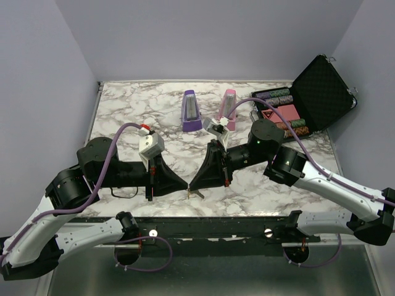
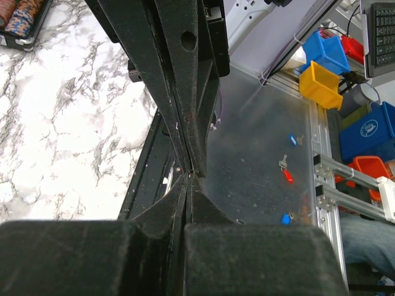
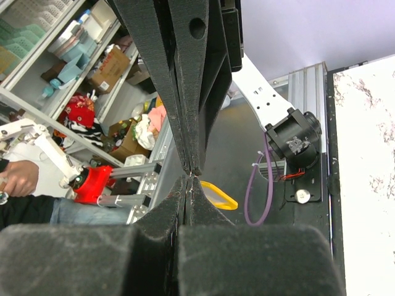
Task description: Remove the keys from the keyring
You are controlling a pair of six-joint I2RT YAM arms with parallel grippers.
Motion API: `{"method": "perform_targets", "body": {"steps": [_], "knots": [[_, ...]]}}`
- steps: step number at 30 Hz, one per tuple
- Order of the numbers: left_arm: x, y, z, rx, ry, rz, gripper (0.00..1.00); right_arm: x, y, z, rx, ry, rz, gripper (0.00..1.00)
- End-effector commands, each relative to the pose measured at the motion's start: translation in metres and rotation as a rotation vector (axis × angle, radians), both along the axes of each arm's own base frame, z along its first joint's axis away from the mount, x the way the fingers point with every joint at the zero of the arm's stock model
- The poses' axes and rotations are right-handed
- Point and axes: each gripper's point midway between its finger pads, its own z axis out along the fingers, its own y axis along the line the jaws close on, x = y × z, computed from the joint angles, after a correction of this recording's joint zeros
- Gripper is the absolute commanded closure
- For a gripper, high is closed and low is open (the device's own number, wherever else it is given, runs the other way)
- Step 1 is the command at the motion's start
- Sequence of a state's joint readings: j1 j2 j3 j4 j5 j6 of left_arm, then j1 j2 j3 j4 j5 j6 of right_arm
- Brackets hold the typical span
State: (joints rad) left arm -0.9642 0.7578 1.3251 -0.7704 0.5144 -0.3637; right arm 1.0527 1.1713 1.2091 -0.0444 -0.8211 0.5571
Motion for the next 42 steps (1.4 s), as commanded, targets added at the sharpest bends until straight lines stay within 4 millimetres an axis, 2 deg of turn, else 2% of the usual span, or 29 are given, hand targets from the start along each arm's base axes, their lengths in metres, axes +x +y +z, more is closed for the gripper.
{"method": "perform_targets", "body": {"steps": [1,8,15,19,24,35,42], "knots": [[-0.003,-0.005,-0.003,-0.002,0.010,-0.029,0.94,-0.005,-0.001,0.008,0.031,-0.011,0.027,0.99],[-0.003,-0.005,-0.005,-0.003,0.014,-0.030,0.96,-0.004,-0.001,0.008,0.033,-0.015,0.021,0.99],[-0.004,-0.005,-0.006,0.000,0.019,-0.036,0.90,-0.004,-0.002,0.009,0.035,-0.015,0.022,0.99],[-0.004,-0.004,-0.007,-0.001,0.021,-0.031,0.99,-0.004,-0.002,0.010,0.035,-0.015,0.019,0.99],[-0.002,-0.007,-0.006,-0.030,0.033,-0.017,1.00,-0.003,-0.001,0.014,0.070,-0.029,0.007,0.99],[0.014,-0.004,0.015,-0.191,0.034,0.130,1.00,0.012,0.006,0.019,0.165,0.004,-0.085,0.99],[0.023,0.002,0.028,-0.268,0.035,0.213,1.00,0.020,0.009,0.030,0.231,0.006,-0.136,0.99]]}}
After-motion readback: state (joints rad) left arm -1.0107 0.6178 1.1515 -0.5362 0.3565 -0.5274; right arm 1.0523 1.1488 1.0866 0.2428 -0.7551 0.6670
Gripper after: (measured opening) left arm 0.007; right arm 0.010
